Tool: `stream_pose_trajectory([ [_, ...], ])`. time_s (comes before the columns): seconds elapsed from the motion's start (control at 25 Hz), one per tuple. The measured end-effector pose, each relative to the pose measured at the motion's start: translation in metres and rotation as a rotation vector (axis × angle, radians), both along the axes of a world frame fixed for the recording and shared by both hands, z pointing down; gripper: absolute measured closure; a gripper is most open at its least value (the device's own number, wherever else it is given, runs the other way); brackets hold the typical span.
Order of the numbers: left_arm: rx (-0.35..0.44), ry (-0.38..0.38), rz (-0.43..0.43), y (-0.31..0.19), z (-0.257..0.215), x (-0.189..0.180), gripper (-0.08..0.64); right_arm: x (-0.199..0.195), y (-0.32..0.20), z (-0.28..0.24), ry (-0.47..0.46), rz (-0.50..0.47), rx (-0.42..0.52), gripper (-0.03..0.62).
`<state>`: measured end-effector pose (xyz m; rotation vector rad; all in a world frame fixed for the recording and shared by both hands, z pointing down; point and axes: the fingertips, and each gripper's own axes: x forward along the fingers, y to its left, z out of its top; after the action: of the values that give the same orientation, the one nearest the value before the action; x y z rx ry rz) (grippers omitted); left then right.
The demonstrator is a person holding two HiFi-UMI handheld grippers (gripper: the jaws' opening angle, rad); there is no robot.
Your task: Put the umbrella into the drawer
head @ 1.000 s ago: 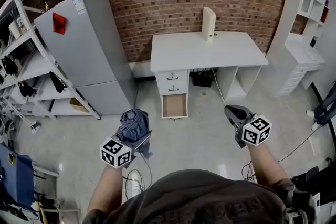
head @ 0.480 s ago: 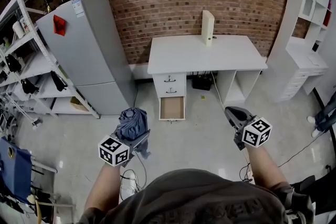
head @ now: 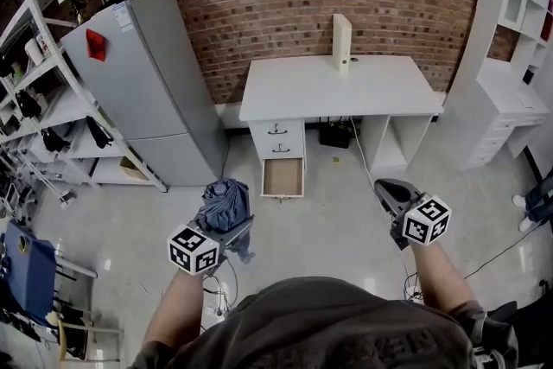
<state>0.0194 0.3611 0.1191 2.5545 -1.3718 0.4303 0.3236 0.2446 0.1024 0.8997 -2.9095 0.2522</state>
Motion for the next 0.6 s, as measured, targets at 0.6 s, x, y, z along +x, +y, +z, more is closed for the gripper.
stream_pose_trajectory([
  [0.6,0.034,0.074,0.138,-0.142,0.026,-0.131,0.306,-0.136,-0.097,0.008,0.066,0.081,0.010,0.600],
])
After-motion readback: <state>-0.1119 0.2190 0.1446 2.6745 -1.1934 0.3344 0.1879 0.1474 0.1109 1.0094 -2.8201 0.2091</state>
